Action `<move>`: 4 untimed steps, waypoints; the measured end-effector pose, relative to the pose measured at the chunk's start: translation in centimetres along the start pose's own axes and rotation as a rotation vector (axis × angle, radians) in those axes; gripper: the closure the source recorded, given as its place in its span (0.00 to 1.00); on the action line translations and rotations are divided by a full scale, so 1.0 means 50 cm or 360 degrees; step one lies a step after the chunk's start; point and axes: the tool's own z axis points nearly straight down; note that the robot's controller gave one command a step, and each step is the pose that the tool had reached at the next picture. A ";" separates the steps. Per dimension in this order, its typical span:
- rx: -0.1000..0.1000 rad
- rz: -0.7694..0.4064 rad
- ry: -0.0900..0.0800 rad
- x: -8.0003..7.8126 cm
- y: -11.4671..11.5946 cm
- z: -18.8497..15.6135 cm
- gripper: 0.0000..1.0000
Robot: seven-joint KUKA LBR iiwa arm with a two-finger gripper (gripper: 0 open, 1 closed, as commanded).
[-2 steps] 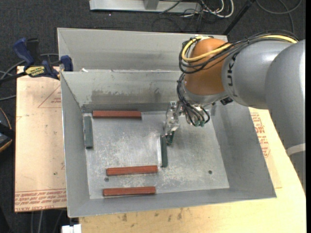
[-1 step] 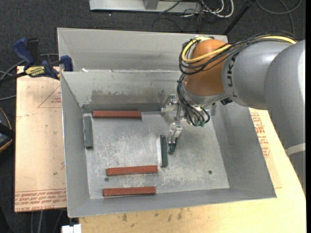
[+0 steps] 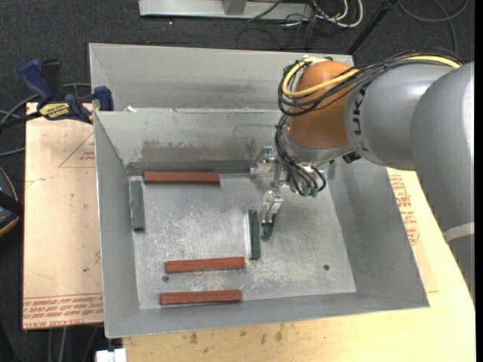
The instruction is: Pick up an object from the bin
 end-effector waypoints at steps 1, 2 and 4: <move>-0.0002 -0.0115 -0.0009 0.058 -0.011 -0.002 0.00; -0.0003 -0.0285 -0.0005 0.104 -0.025 -0.004 0.00; 0.0007 -0.0618 0.0011 0.090 0.072 0.002 0.00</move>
Offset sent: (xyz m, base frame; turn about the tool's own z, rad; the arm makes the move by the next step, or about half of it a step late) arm -0.0421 -0.0268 -0.0108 -0.3229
